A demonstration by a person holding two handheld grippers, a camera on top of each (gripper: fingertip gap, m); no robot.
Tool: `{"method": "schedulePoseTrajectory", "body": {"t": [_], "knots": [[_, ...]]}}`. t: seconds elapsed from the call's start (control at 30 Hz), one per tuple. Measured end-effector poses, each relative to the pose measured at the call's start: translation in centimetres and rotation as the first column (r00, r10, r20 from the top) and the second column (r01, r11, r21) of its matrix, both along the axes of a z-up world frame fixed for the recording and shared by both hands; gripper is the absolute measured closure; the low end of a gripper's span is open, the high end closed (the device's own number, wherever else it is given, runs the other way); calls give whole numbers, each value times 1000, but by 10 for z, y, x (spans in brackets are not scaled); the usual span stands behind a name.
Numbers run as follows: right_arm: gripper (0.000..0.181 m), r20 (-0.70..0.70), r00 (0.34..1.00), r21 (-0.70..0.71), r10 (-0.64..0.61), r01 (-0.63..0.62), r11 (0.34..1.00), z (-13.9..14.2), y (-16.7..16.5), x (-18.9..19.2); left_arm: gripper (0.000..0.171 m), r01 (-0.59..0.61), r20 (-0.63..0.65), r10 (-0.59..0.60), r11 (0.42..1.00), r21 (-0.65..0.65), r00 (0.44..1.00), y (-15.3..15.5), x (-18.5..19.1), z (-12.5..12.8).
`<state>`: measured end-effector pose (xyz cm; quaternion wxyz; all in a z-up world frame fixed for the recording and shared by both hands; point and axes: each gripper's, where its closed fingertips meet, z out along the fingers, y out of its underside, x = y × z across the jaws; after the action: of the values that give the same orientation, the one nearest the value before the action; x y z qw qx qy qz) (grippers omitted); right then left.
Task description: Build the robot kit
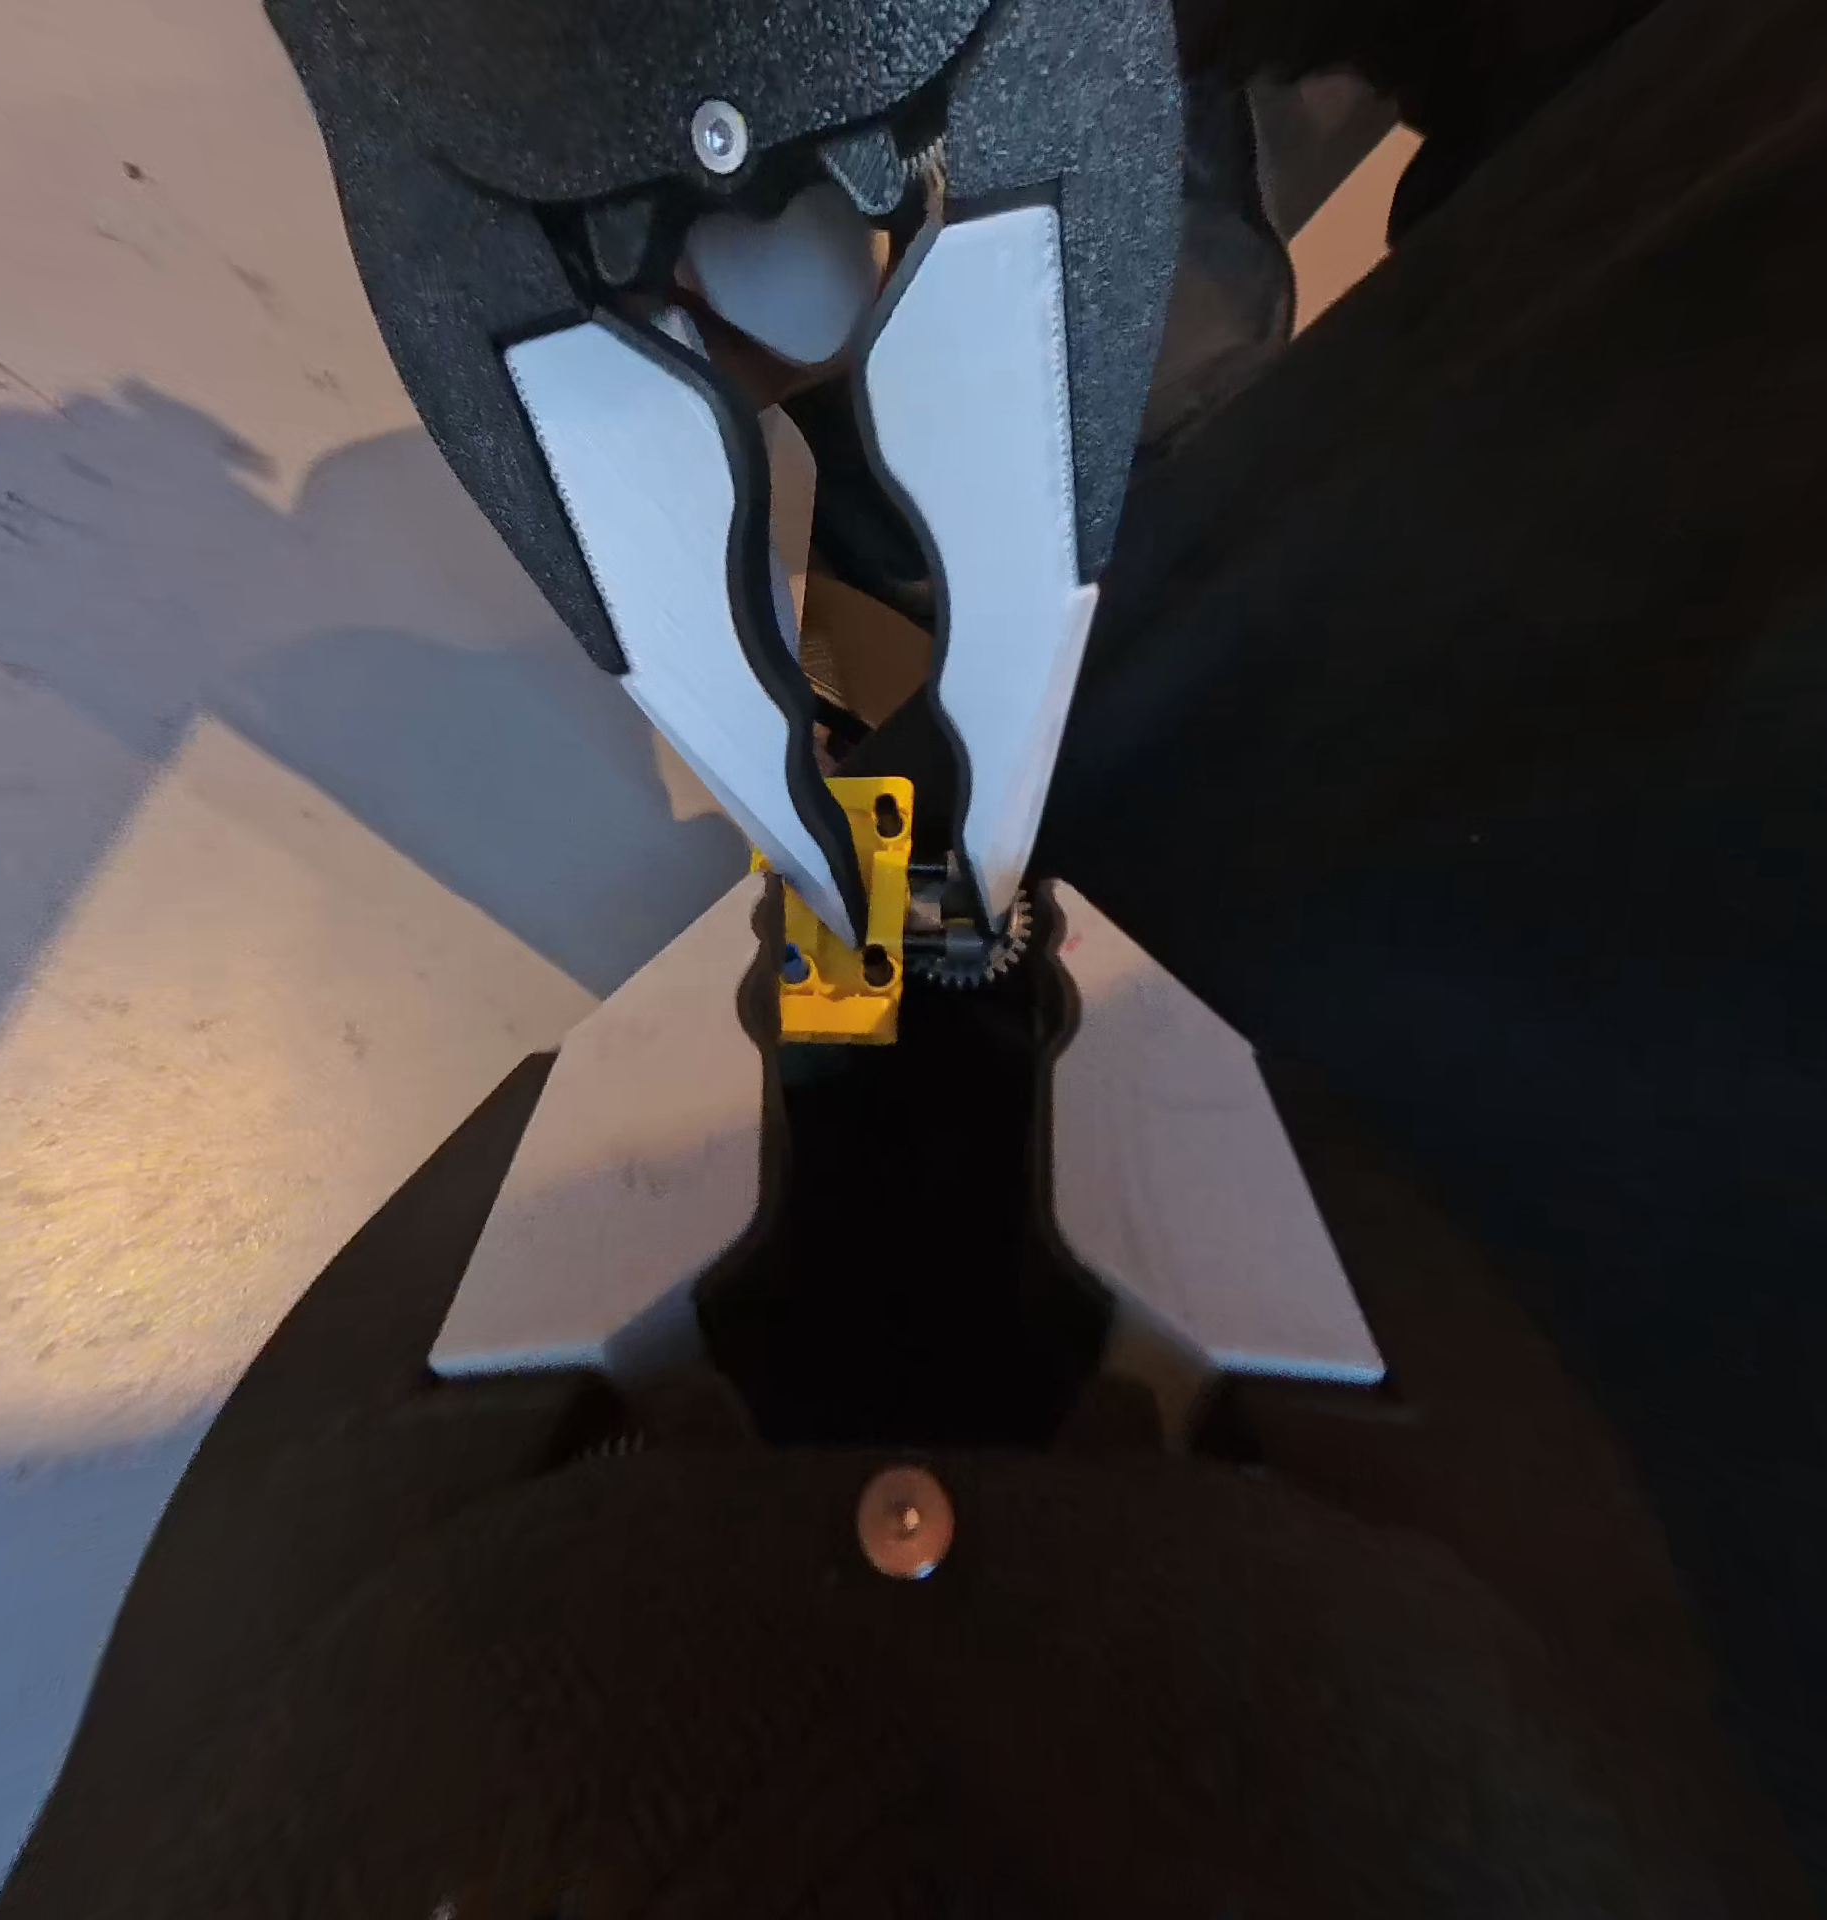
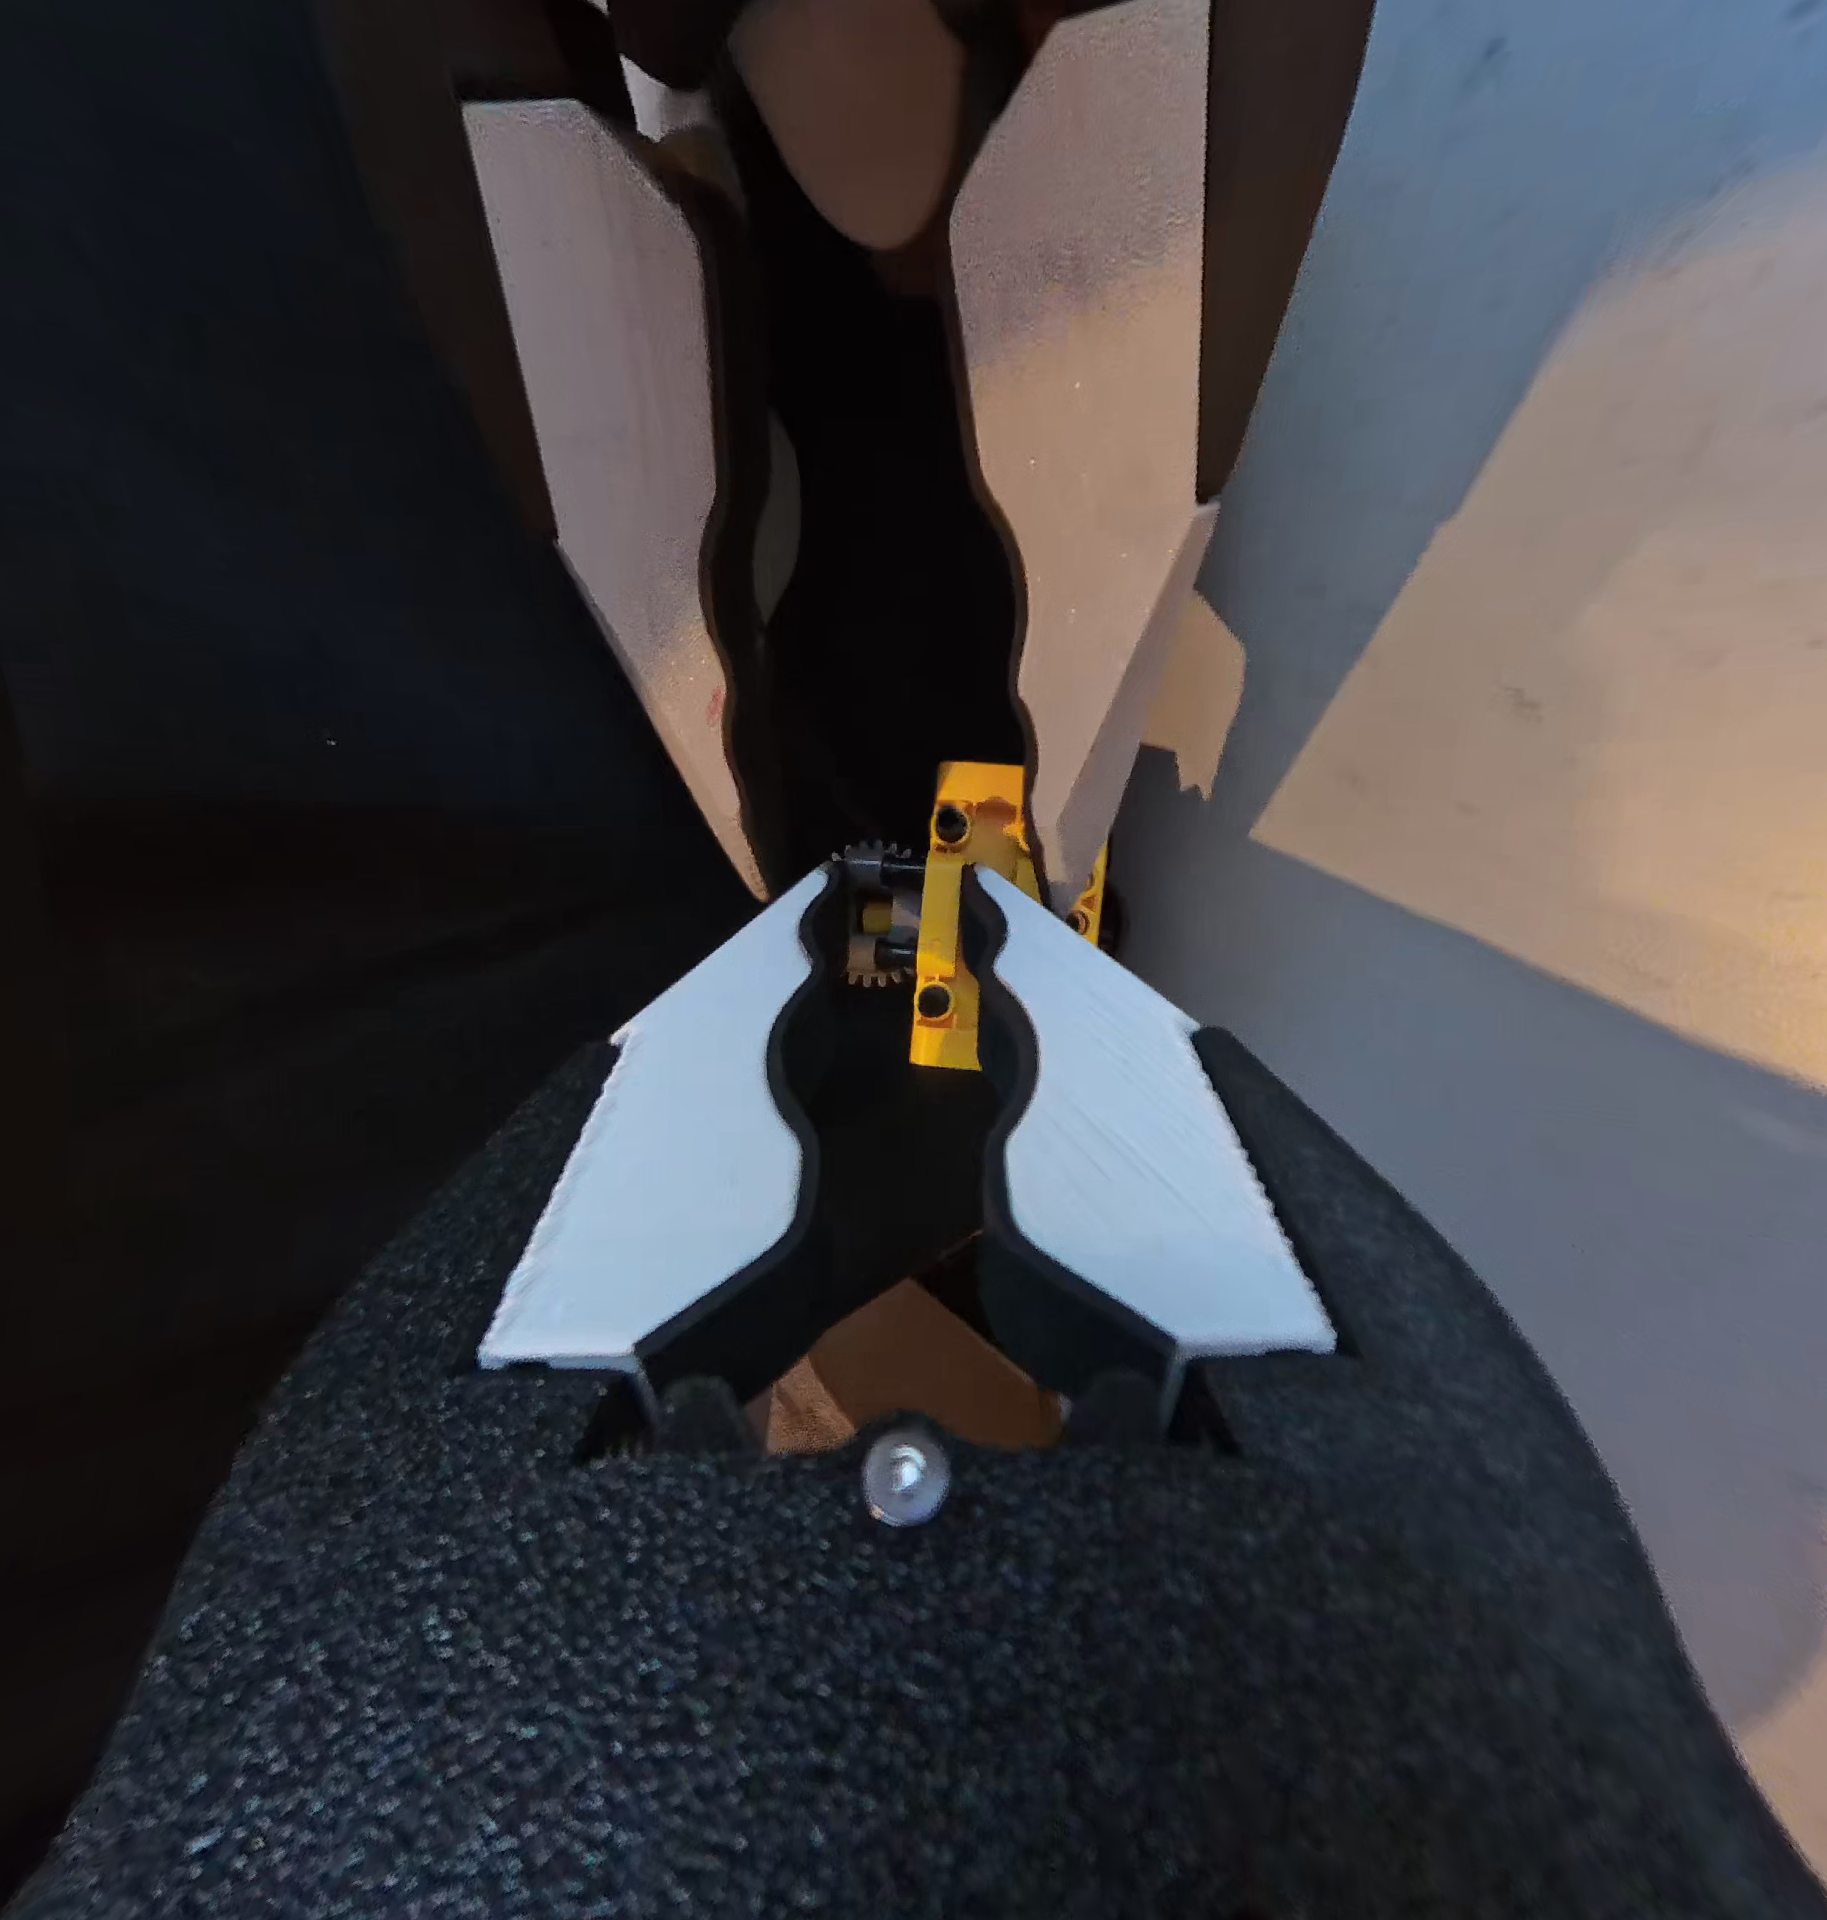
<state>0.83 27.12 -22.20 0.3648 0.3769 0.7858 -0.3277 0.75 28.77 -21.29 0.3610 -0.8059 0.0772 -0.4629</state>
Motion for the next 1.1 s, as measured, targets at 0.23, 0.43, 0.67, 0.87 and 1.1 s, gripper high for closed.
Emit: {"method": "schedulePoseTrajectory", "body": {"t": [0.23,0.43,0.67,0.87,1.1], "knots": [[161,-68,998,-6,16,-16,1000,-1,-1,1,123,56,-13,-57,998,-24,998,-6,5,-1],[174,-126,992,13,19,-18,1000,-3,0,-4,129,9,-31,-9,1000,-6,999,-2,1,0],[172,-149,986,-50,-80,73,996,-2,6,-19,134,-51,-35,51,999,12,998,6,-10,-8],[156,-235,957,-67,-168,156,985,7,29,-34,137,-15,87,16,1000,-13,996,8,-16,-2],[148,-340,937,12,-79,89,996,9,24,-16,140,-7,63,8,1000,-12,998,10,-15,-9]]}}
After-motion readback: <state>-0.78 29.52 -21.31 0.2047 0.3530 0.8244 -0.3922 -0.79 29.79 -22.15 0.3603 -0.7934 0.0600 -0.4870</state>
